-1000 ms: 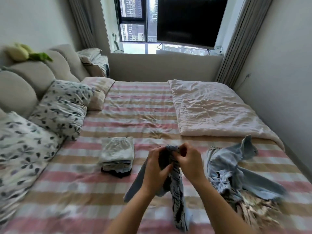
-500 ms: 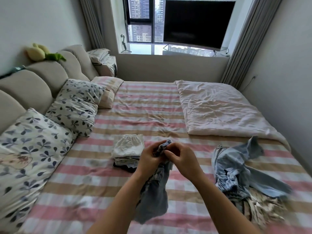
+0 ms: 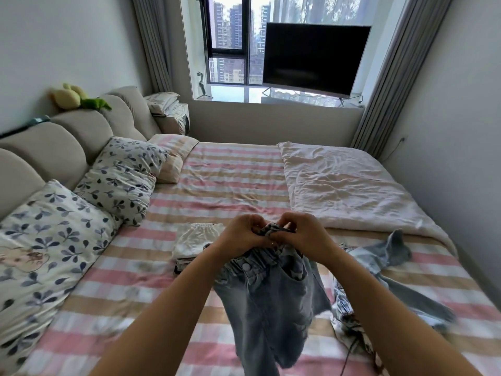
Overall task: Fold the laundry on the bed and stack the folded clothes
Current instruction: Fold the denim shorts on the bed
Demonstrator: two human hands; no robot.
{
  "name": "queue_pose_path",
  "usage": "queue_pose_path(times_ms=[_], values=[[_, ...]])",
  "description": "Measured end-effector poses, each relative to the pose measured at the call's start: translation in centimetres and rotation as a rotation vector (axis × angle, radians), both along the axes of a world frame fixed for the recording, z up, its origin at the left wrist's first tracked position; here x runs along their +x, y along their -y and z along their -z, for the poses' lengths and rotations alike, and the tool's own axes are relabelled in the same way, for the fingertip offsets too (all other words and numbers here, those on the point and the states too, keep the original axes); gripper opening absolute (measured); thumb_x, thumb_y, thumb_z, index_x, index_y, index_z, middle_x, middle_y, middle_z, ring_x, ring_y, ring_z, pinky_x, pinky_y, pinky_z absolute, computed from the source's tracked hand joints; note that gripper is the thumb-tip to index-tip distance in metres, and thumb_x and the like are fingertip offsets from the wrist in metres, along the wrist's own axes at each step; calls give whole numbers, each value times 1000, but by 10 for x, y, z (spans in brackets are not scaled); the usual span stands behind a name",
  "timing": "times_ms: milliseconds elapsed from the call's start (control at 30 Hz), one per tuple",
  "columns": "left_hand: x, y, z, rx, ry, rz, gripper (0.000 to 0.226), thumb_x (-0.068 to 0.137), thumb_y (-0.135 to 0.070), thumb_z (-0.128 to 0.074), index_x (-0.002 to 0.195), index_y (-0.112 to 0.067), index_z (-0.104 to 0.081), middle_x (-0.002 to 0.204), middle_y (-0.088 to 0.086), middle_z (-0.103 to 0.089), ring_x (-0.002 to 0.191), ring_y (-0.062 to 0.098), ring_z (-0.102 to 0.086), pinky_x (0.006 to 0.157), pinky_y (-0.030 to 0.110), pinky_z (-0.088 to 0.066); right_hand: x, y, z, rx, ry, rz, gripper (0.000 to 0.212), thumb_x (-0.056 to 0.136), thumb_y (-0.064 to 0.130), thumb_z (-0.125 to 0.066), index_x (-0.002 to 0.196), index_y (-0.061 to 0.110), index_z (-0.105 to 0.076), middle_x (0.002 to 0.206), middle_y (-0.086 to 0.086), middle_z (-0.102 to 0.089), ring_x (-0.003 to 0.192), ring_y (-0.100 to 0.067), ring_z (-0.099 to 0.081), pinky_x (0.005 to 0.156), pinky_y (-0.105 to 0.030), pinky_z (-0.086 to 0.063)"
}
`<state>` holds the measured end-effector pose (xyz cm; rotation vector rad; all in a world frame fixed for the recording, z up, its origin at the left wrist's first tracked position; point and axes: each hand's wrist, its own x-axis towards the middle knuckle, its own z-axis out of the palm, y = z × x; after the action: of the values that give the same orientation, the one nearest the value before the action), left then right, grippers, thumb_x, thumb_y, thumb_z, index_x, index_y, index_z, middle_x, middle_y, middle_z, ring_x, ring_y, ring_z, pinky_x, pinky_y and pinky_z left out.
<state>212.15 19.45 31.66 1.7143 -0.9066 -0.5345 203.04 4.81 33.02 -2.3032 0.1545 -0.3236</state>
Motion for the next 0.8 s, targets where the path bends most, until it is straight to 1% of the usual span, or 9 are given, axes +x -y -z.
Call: queue_pose_path(times_ms=[33, 100, 167, 300, 400, 500, 567, 700, 800], values=[[-2, 1, -2, 0, 3, 2, 20, 69, 2, -76, 74, -9, -60, 65, 1, -60, 59, 7, -56, 59, 17, -48, -2, 1, -1, -52, 7, 4, 17, 75, 19, -76, 72, 15, -60, 64, 9, -57, 58, -3, -51, 58, -15, -40], [-3, -2, -5, 19, 6, 33, 20, 69, 3, -76, 80, -7, -61, 70, 4, -62, 63, 11, -59, 62, 19, -50, -7, 2, -2, -81, 40, -8, 25, 77, 18, -73, 66, 21, -51, 60, 12, -49, 55, -1, -44, 56, -14, -37], [1, -10, -4, 100, 66, 92, 25, 69, 1, -77, 86, -1, -60, 76, 7, -62, 69, 15, -58, 66, 26, -50, -12, 6, -4, -16, 90, -10, 32, 79, 14, -70, 63, 25, -45, 59, 10, -46, 55, -3, -40, 57, -15, -35], [20, -31, 14, 456, 517, 96, 28, 70, -17, -77, 90, -5, -62, 84, 6, -62, 76, 18, -54, 67, 30, -41, -24, 22, -8, 173, 133, -28, 33, 82, 5, -67, 64, 19, -42, 61, 2, -41, 62, -13, -40, 61, -26, -34], [31, -44, 28, 576, 601, 40, 20, 74, -16, -71, 91, -9, -64, 86, 3, -60, 80, 19, -55, 66, 26, -39, -31, 28, -4, 249, 143, -12, 34, 83, 1, -64, 65, 18, -40, 60, 5, -37, 60, -7, -37, 60, -21, -33], [41, -53, 39, 494, 515, -60, 16, 73, -15, -73, 86, -7, -67, 82, 6, -62, 79, 22, -58, 71, 35, -45, -39, 33, 3, 279, 151, 66, 32, 84, 2, -64, 64, 17, -43, 57, 9, -39, 51, 3, -38, 55, -12, -34], [43, -59, 40, 345, 338, -105, 14, 72, -10, -75, 81, -6, -66, 74, 5, -62, 71, 19, -57, 68, 35, -47, -44, 40, 8, 298, 171, 128, 30, 83, 2, -64, 65, 17, -46, 56, 7, -45, 49, 5, -43, 53, -10, -37], [40, -60, 33, 107, 55, -166, 12, 75, -1, -73, 82, -2, -63, 72, 4, -58, 69, 13, -55, 67, 29, -48, -52, 47, 13, 483, 173, 184, 16, 83, -4, -61, 76, 10, -56, 66, -4, -61, 56, -1, -58, 59, -16, -48], [39, -60, 30, 0, -81, -184, 11, 76, -1, -70, 85, 4, -65, 77, 8, -65, 71, 14, -60, 68, 29, -52, -60, 57, 13, 562, 32, 55, 16, 80, -8, -62, 88, 6, -64, 75, -5, -67, 67, -5, -64, 65, -18, -53]])
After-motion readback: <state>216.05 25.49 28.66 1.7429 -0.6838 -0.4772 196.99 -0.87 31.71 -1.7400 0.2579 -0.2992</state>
